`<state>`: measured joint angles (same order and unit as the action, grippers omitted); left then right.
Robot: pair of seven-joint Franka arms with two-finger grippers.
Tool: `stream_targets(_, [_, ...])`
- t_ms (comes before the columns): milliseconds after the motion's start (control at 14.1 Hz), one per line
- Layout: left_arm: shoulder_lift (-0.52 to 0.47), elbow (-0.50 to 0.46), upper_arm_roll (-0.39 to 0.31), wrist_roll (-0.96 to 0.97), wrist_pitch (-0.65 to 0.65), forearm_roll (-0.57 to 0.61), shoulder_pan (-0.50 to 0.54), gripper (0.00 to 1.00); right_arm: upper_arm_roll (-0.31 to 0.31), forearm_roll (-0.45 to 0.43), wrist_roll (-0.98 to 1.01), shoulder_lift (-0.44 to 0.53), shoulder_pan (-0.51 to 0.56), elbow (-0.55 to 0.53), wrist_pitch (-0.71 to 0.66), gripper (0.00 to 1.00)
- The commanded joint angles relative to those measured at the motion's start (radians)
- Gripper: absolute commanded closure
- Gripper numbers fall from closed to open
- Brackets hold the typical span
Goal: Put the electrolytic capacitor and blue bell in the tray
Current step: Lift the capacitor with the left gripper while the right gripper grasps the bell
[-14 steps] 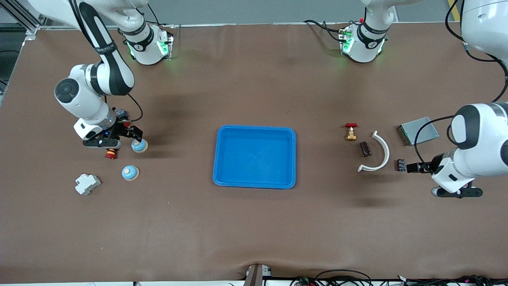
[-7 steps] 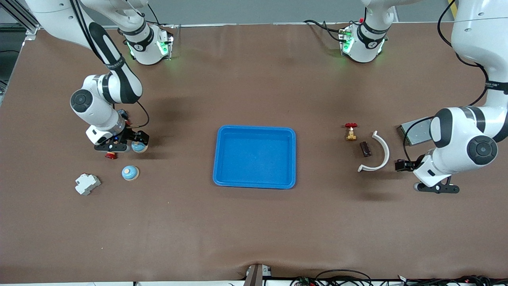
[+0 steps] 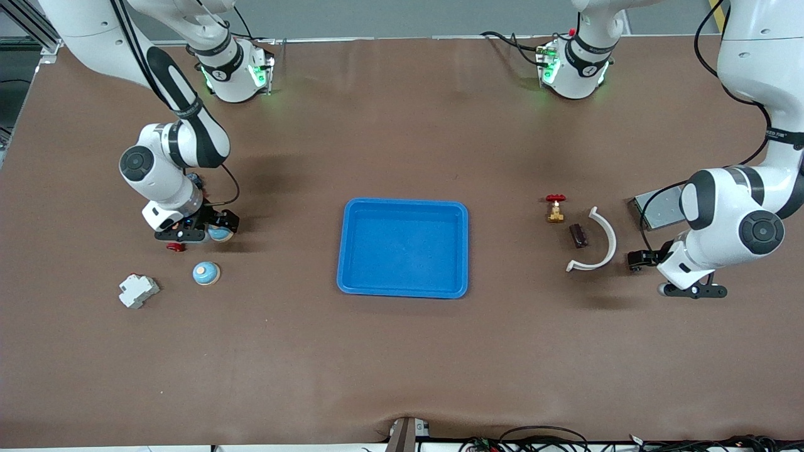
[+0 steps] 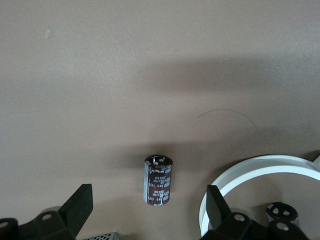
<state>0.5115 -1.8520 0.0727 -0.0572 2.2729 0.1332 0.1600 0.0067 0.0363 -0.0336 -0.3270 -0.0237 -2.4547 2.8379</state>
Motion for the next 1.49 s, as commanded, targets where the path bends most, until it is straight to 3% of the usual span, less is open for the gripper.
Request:
stream_targets(0, [0.021,-0.004,0.004,-0.010,0.030,0.016,0.006,0.00,-0.002,0.000,-0.017,-0.033,-0.004,-0.006,0.054,0.00])
stream_targets(71, [0.030,-0.004,0.004,-0.010,0.037,0.016,0.004,0.00,-0.001,0.000,-0.017,-0.037,-0.004,-0.006,0.054,0.00])
stream_targets(142, [0.032,-0.006,0.004,-0.010,0.040,0.016,0.006,0.00,-0.001,0.000,-0.017,-0.035,-0.005,-0.007,0.044,0.15])
stream_targets(213, [0.038,-0.004,0.004,-0.010,0.040,0.016,0.006,0.00,-0.001,0.000,-0.017,-0.035,-0.007,-0.007,0.038,0.45])
stream_targets(284, [0.039,-0.004,0.004,-0.010,0.040,0.016,0.006,0.00,-0.001,0.000,-0.025,-0.035,-0.007,-0.007,0.037,0.85])
stream_targets(355, [0.042,-0.004,0.004,-0.010,0.040,0.016,0.006,0.00,-0.001,0.000,-0.041,-0.030,-0.007,-0.007,0.025,1.00])
stream_targets(640, [0.059,-0.001,0.004,-0.010,0.051,0.014,0.004,0.00,-0.001,0.000,-0.113,0.066,-0.067,0.006,-0.125,1.00])
stream_targets(924, [0.074,-0.003,0.002,-0.009,0.069,0.014,0.006,0.00,0.001,0.000,-0.282,0.184,-0.177,0.103,-0.426,1.00])
stream_targets(1208, [0.084,-0.001,0.003,-0.007,0.071,0.014,0.006,0.00,0.001,0.000,-0.509,0.195,-0.300,0.244,-0.618,1.00])
stream_targets(1422, [0.090,-0.003,0.002,-0.006,0.079,0.014,0.007,0.00,0.001,0.000,-0.713,0.180,-0.413,0.311,-0.626,1.00])
